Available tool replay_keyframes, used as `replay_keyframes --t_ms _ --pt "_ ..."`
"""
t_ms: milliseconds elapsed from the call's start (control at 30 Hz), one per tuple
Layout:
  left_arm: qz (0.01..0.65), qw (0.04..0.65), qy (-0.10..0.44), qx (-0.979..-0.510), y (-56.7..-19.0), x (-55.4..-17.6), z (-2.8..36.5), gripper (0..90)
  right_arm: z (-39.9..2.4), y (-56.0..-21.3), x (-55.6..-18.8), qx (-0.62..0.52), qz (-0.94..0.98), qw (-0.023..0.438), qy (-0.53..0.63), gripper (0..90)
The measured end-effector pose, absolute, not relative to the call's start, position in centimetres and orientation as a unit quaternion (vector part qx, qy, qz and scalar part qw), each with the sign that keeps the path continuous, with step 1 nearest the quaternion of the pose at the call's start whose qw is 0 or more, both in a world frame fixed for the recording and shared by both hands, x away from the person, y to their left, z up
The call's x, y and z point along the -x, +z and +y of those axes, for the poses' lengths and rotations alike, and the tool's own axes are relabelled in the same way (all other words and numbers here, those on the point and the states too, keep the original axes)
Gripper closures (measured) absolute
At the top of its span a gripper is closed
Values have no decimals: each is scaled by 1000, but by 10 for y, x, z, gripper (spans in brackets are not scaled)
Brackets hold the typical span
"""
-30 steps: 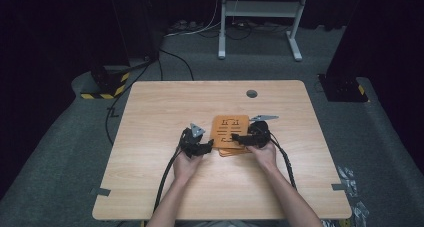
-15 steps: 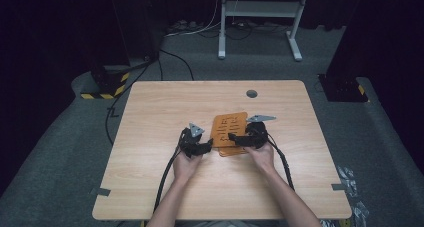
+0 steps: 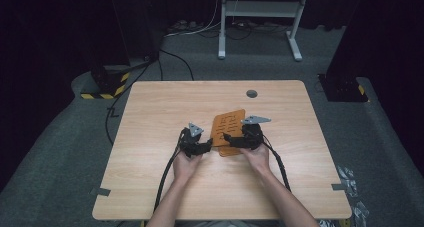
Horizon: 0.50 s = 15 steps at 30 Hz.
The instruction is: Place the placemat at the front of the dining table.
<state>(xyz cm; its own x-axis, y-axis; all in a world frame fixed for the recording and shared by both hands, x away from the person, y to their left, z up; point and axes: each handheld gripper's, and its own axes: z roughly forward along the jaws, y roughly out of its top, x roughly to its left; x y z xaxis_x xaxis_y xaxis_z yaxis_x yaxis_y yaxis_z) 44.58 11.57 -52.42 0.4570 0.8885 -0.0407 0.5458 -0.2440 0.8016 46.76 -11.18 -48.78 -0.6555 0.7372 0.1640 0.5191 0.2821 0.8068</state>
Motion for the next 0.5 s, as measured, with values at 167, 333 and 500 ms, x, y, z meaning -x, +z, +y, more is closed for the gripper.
replay_keyframes --t_ms 167,333,500 --pt "476 393 217 -756 -524 -446 116 374 -104 -491 -465 -398 788 127 452 243" --pt "477 395 215 -755 -524 -445 116 374 -98 -492 -463 -397 787 134 452 231" --pt "475 389 217 -759 -524 -446 115 373 -93 -494 -463 -400 786 138 451 246"
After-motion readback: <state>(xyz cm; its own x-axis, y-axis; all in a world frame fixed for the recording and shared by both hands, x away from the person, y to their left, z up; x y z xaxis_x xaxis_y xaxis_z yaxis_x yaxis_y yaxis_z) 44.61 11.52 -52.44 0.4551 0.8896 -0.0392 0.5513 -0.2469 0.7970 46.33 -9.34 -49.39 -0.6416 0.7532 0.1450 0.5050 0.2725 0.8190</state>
